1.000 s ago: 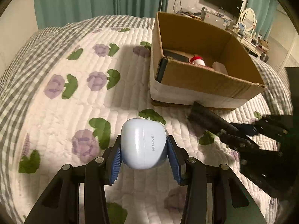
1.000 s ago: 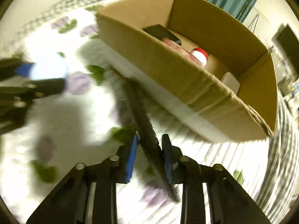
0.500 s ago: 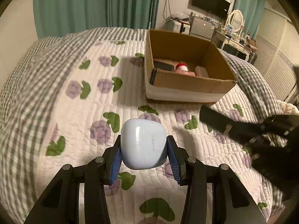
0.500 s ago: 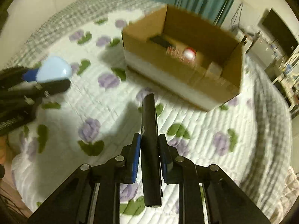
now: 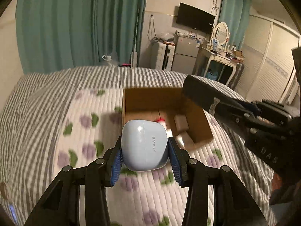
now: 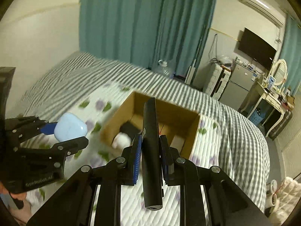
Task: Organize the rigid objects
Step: 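Lower the earbud case and remote into the box and open both tools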
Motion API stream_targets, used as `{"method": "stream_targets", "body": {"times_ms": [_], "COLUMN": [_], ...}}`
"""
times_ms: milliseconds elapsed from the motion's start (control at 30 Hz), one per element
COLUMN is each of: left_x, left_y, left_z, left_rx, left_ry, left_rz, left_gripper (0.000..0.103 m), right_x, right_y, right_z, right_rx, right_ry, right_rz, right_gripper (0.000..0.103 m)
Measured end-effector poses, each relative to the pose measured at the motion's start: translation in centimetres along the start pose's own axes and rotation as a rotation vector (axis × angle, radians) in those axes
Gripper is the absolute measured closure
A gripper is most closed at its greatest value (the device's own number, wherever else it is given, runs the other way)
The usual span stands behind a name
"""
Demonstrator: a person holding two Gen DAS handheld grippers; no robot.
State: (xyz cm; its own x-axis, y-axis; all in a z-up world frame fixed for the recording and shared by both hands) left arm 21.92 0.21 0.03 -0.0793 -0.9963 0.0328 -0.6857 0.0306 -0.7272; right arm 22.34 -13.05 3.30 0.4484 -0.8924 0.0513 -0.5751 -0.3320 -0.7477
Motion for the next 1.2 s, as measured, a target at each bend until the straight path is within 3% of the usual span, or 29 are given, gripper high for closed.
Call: {"method": "stream_targets", "body": {"times_ms": [200, 433, 633, 733, 800, 867, 1133, 1200], "left_x": [0.3, -0.1, 0.0, 0.3, 0.3, 0.4, 1.9, 2.4], "left_y": [-3.2, -2.4, -1.2, -1.6, -2.1, -2.9, -6.5, -7.4], "left_z": [7.2, 14.6, 16.5, 15.4, 14.1, 12.2, 1.3, -1.8], "left_rx": [-0.01, -0.041, -0.063, -0.046, -0.028, -0.013, 0.119, 0.168], "left_ry": [-0.015, -0.019, -0.012, -0.029, -0.037, -0.055, -0.083, -0.08], "left_rz": [0.014, 0.053, 0.082, 0.082, 0.077, 0.078, 0.108, 0.108], "left_gripper": [0.057, 0.057, 0.057, 0.054, 0.043, 0.042, 0.041, 0.035], "right_x": [3.6, 5.9, 5.9, 5.8, 5.9, 6.4, 7.8, 7.3], "right_y": [-1.2, 1.2, 2.0, 1.6, 1.1, 0.6, -3.4, -4.5], "right_z": [6.4, 13.9, 16.4, 16.2, 15.2, 13.6, 3.5, 0.2], "right_rx": [0.007, -0.028, -0.019, -0.018, -0.009, 0.005, 0.07, 0.097], "right_ry": [-0.027, -0.032, -0.051, -0.054, -0.039, -0.028, 0.015, 0.026], "right_rz": [0.12, 0.142, 0.091, 0.077, 0.069, 0.085, 0.136, 0.131], "right_gripper": [0.085, 0.085, 0.085, 0.085, 0.085, 0.085, 0.085, 0.085]}}
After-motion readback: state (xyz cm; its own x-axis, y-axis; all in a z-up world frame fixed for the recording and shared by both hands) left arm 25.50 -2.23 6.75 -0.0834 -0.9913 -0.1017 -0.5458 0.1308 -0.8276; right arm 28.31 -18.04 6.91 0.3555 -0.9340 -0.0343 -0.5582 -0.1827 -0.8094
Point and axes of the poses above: each gripper's, at about its wrist camera, not at the fingertips, and z roughly the way its jaws point, x to its right, y to its underside, the point moved 6 cm from there along z, roughly the way its jaws point, and after that the axes turned 5 degrees about z, right-handed, at the moved point
